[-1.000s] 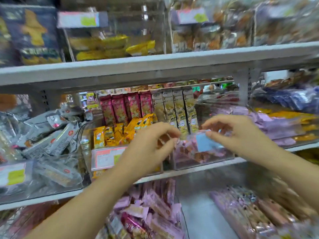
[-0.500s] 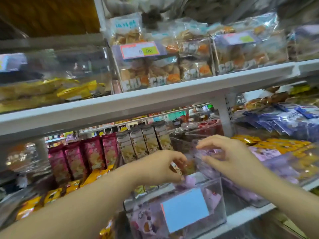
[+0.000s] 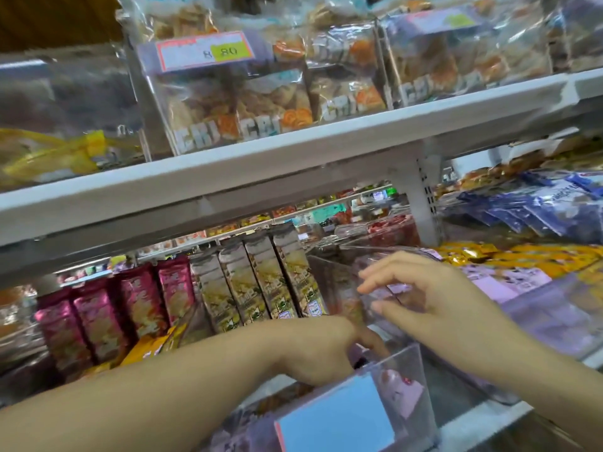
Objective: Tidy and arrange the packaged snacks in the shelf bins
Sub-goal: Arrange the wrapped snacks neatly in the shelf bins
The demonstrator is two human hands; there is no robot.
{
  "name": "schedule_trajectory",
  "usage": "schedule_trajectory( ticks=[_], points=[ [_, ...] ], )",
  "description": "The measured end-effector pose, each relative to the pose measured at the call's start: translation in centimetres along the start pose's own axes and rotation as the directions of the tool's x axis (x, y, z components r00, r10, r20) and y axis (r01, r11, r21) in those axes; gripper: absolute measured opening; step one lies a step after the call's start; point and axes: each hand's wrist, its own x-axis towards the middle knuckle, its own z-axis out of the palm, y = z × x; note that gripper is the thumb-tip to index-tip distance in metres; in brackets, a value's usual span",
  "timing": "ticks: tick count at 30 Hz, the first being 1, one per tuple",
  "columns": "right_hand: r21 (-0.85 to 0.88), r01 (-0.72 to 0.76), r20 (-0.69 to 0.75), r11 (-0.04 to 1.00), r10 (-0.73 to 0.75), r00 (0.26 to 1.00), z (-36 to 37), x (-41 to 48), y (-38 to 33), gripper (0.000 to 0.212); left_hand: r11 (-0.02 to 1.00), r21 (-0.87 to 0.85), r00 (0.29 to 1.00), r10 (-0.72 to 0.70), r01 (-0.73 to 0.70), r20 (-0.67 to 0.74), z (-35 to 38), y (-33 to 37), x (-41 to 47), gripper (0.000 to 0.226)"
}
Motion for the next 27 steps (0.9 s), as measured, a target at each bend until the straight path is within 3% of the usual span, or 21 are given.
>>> schedule_trajectory(
  ticks=[12,15,19,22,27],
  points=[
    [-0.089,-0.041,0.022,0.995,0.043,0.999,0.0,0.0,-0.8,0.022,0.993,-0.100,0.953,-0.084,0.057,-0.292,-1.8,0.4,-2.3,0.020],
    [-0.104,-0.066,0.016,0.992,0.068,0.998,-0.4,0.2,-2.2,0.016,0.997,-0.040,0.903,-0.079,0.068,-0.422,-2.7,0.8,-4.2,0.028],
    [-0.096,-0.049,0.093,0.994,0.058,0.994,-0.9,0.5,-6.0,0.027,0.999,-0.031,0.808,-0.053,0.043,-0.587,-3.6,2.1,-7.8,0.031],
    [-0.106,0.036,0.096,0.994,-0.026,0.995,-0.8,0.5,-9.4,0.036,1.000,0.026,0.720,0.015,0.005,-0.693,-3.9,3.1,-11.0,0.030],
    [-0.118,0.181,0.069,0.976,-0.174,0.982,0.2,-0.2,-14.0,0.033,0.997,0.079,0.626,0.066,-0.007,-0.777,-2.7,5.1,-16.5,0.029]
  ],
)
